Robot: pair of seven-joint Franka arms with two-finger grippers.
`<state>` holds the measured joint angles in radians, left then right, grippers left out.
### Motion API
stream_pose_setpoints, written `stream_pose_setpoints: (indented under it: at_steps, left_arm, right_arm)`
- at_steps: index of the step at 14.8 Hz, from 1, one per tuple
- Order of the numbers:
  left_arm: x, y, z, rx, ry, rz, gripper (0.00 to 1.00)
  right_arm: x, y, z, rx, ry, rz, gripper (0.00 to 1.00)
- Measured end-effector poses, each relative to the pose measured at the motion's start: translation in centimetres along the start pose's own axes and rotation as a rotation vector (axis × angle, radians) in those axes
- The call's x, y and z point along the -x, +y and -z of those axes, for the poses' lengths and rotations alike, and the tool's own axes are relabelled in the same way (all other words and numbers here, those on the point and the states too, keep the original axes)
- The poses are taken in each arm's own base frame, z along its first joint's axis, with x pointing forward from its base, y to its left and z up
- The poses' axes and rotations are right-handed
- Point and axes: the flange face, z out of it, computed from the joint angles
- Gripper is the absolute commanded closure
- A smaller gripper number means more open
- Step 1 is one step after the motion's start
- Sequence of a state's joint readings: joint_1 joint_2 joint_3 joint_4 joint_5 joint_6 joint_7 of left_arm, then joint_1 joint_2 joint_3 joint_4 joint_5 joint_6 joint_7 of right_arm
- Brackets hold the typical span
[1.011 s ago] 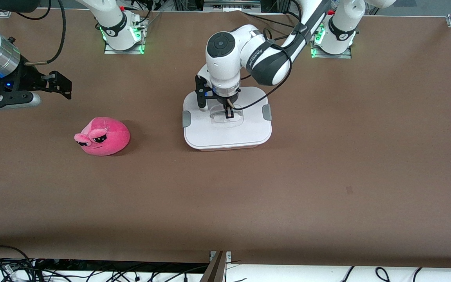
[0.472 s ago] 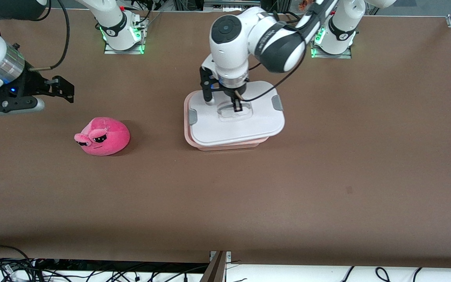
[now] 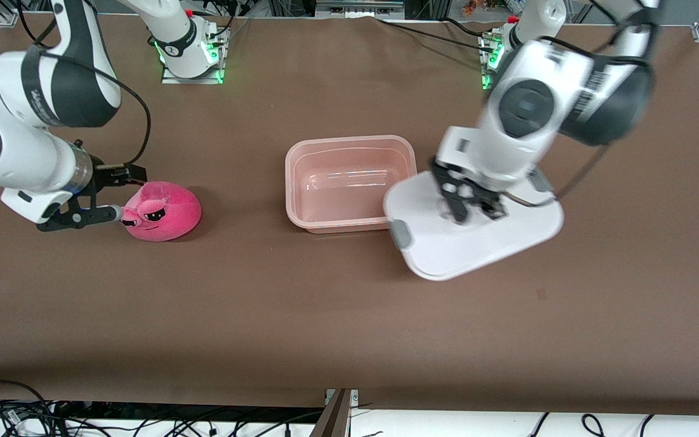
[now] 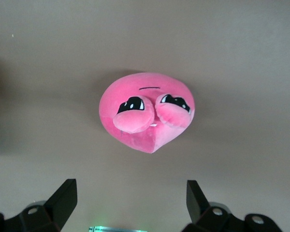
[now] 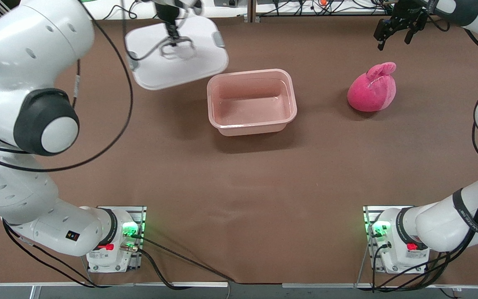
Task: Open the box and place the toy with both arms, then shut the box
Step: 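Lift the lid off with the left gripper while the right gripper reaches the toy, then lower the right gripper onto the pink plush toy and grasp it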
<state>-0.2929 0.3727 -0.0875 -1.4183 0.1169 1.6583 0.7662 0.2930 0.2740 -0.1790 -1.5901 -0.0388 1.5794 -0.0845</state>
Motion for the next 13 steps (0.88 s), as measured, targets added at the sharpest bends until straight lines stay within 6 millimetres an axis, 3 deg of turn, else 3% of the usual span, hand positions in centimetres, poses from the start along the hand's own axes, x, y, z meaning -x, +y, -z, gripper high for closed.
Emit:
stream_pose_setpoints:
  at_steps: [3,7,9,13]
  left_arm:
    - [8.3,-6.6,-0.3,0.030,0.002,-0.020,1.00]
    - [16.6,-11.3,-1.0,0.059,0.007,-0.050,1.00]
    - [19.7,-12.7,-1.5,0.068,0.011,-0.071,1.00]
    - [23.9,-14.6,-3.1,0.093,0.016,-0.093,1.00]
  right_arm:
    - [0.9,1.5,-2.1,-0.022,-0.005,-0.013,0.00]
    - [3.7,2.2,-7.4,-0.044,0.053,0.001,0.00]
    - [4.9,2.4,-9.5,-0.051,0.073,0.011,0.00]
    - [4.9,3.2,-12.2,-0.045,0.134,0.034,0.00]
